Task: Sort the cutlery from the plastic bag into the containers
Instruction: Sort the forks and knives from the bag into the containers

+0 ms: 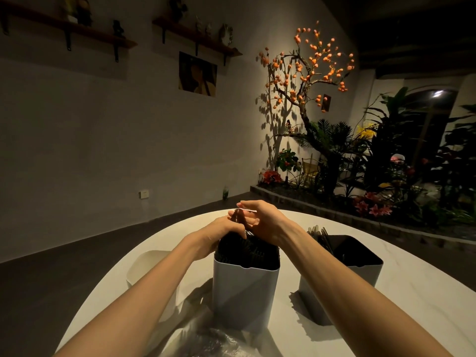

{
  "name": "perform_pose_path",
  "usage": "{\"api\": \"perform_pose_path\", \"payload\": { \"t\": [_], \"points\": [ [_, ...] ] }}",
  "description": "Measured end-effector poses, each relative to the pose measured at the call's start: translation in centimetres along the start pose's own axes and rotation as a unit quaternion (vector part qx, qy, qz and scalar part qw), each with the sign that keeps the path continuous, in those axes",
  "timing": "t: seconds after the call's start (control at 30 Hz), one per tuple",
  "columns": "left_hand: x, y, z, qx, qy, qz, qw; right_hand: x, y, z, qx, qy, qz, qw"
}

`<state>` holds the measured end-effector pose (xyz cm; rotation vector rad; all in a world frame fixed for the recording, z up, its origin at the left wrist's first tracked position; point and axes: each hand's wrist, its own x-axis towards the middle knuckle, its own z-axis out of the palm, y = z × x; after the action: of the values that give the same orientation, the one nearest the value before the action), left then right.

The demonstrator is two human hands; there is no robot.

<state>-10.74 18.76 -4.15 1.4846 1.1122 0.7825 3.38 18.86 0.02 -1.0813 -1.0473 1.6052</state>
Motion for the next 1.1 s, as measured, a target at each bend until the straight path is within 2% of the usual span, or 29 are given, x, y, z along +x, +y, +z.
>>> {"api": "perform_pose_path", "payload": {
  "t": [0.17,0.43,0.53,0.6,0.63,0.7,0.77,0.8,0.87,0.93,1.03,1.1],
  "points": [
    [0.6,-0.4,-0.1,-0.007,0.018,-0.013,1.000,0.2,-0.5,-0.9,0.061,0.007,-0.001,0.998],
    [0.7,-0.3,0.2,-0.002,0.100,0.015,0.995,-0.2,-0.2,-0.7,0.065,-0.010,-0.011,0.998],
    [0.3,-0.2,0.0,-0.011,0.100,0.033,0.994,0.1,-1.0,-1.2,0.081,-0.001,-0.081,0.993],
    [0.1,0.0,-0.1,-0.007,0.107,0.052,0.993,-0.2,-1.8,-1.9,-0.017,0.026,-0.160,0.987],
    [0.1,0.0,-0.2,-0.008,0.111,0.062,0.992,-0.8,-2.3,-2.3,-0.128,0.028,-0.194,0.972],
    [-0.2,0.2,-0.2,-0.018,0.119,0.083,0.989,-2.1,-3.1,-3.0,-0.372,-0.018,-0.212,0.904],
    [-0.6,0.4,-0.3,-0.023,0.122,0.096,0.988,-2.9,-3.4,-3.4,-0.526,-0.073,-0.181,0.828],
    [-0.8,0.4,-0.2,-0.027,0.123,0.098,0.987,-3.1,-3.2,-3.4,-0.578,-0.076,-0.183,0.792],
    [-1.1,0.5,-0.1,-0.037,0.123,0.102,0.986,-3.3,-2.2,-3.2,-0.632,-0.045,-0.226,0.740],
    [-1.5,0.6,0.1,-0.045,0.114,0.104,0.987,-3.4,-1.4,-3.2,-0.641,-0.006,-0.288,0.711],
    [-1.9,0.8,-0.3,-0.063,0.095,0.113,0.987,-3.5,-1.4,-3.8,-0.633,0.040,-0.352,0.689],
    [-1.9,1.0,-0.7,-0.069,0.094,0.123,0.986,-3.9,-2.6,-4.0,-0.603,0.076,-0.389,0.692]
  ]
}}
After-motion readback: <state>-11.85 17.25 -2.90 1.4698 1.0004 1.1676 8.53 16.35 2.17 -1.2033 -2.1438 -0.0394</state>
